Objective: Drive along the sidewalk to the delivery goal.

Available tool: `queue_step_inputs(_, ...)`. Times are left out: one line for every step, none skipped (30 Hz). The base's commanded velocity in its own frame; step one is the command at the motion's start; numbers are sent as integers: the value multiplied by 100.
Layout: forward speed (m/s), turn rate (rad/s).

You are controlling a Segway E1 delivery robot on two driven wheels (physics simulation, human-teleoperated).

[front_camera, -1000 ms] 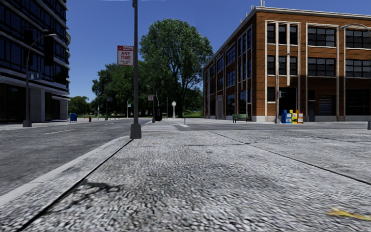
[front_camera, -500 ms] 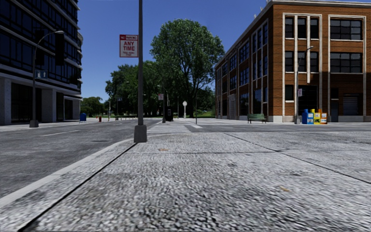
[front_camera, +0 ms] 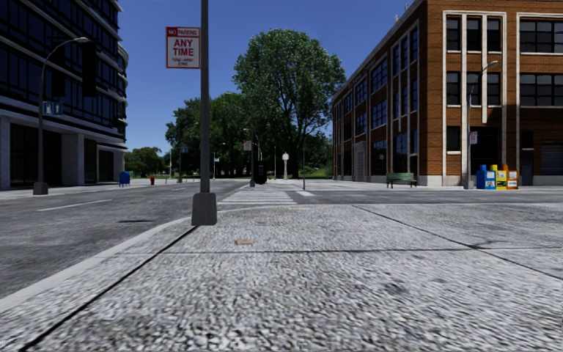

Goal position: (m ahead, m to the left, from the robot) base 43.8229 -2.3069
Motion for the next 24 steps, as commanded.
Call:
queue_step_inputs(200, 0)
queue_step_inputs(200, 0)
queue_step_inputs(200, 0)
queue_step_inputs(200, 0)
queue_step_inputs(200, 9)
queue_step_inputs(200, 13)
queue_step_inputs(200, 13)
queue_step_inputs(200, 19)
queue_step_inputs(200, 25)
queue_step_inputs(200, 27)
queue_step_inputs(200, 27)
queue_step_inputs(200, 0)
queue_step_inputs(200, 0)
queue_step_inputs(200, 0)
queue_step_inputs(200, 0)
queue_step_inputs(200, 0)
queue_step_inputs(200, 0)
queue_step_inputs(200, 0)
queue_step_inputs(200, 0)
queue_step_inputs(200, 0)
queue_step_inputs(200, 0)
queue_step_inputs(200, 0)
queue_step_inputs(200, 18)
queue_step_inputs(200, 29)
